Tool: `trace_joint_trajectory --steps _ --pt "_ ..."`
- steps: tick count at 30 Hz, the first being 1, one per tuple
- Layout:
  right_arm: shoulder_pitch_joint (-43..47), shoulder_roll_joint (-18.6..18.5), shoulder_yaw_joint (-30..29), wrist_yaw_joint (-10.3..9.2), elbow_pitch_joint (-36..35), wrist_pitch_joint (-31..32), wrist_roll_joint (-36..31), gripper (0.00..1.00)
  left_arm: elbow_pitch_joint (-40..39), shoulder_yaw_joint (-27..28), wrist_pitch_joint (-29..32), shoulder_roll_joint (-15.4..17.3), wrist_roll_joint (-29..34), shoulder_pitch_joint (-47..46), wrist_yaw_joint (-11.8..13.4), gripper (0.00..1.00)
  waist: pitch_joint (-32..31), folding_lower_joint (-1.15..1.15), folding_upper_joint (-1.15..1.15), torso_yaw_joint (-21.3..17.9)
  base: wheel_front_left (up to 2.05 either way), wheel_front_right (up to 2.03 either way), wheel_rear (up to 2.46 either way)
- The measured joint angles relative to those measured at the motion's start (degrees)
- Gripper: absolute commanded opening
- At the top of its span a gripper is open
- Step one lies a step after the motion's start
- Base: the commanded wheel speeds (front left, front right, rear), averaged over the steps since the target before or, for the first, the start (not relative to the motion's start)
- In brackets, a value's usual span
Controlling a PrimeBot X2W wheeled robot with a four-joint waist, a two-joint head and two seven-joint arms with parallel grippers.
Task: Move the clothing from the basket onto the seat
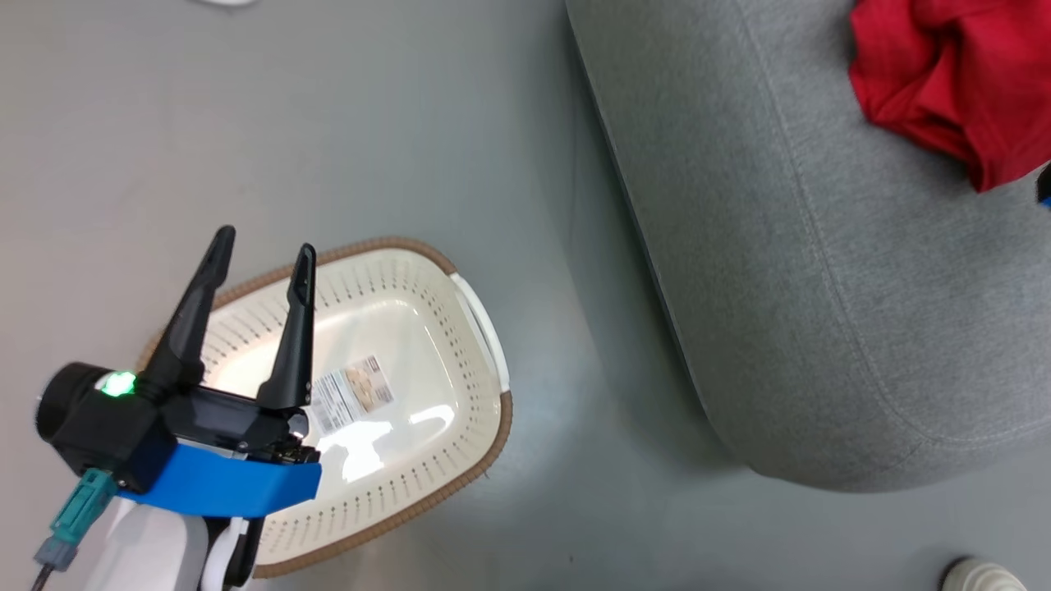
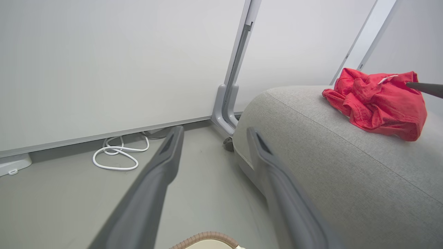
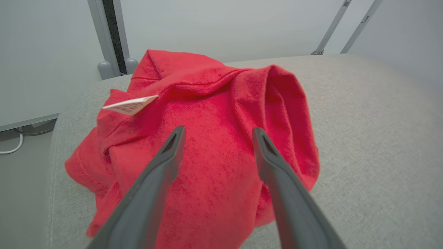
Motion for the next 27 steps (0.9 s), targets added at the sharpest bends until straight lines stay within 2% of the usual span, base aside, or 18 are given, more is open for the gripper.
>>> trace_joint_trajectory --steps 6,10,11,21,27 --pt "7.6 2.4 4.4 0.0 -6.0 -0.7 1.1 1.0 7.9 0.4 -1.0 -3.3 -2.2 0.6 -0.1 1.0 -7.6 -0.01 0.0 1.0 0.0 0.0 0.0" --pt "14.0 4.5 7.8 0.0 -12.4 -0.7 1.6 1.0 11.6 2.0 -1.1 -5.1 -3.1 2.7 0.0 1.0 -12.7 -0.01 0.0 1.5 0.0 0.0 0.0" --pt "17.9 5.4 9.3 0.0 -16.1 -0.6 1.8 1.0 12.4 3.2 -1.2 -6.0 -3.3 3.5 0.0 1.0 -15.1 -0.02 0.0 1.8 0.0 0.0 0.0" --pt "36.2 11.3 12.4 0.0 -34.2 1.3 0.1 1.0 15.6 8.6 -1.2 -10.9 -2.2 9.8 -1.0 1.0 -25.2 -0.02 0.0 4.5 0.0 0.0 0.0" --pt "44.7 14.7 13.2 0.0 -41.0 1.6 -1.8 1.0 16.7 11.1 -1.2 -13.4 -1.4 12.3 -1.4 1.0 -28.9 -0.01 0.0 7.5 0.0 0.0 0.0"
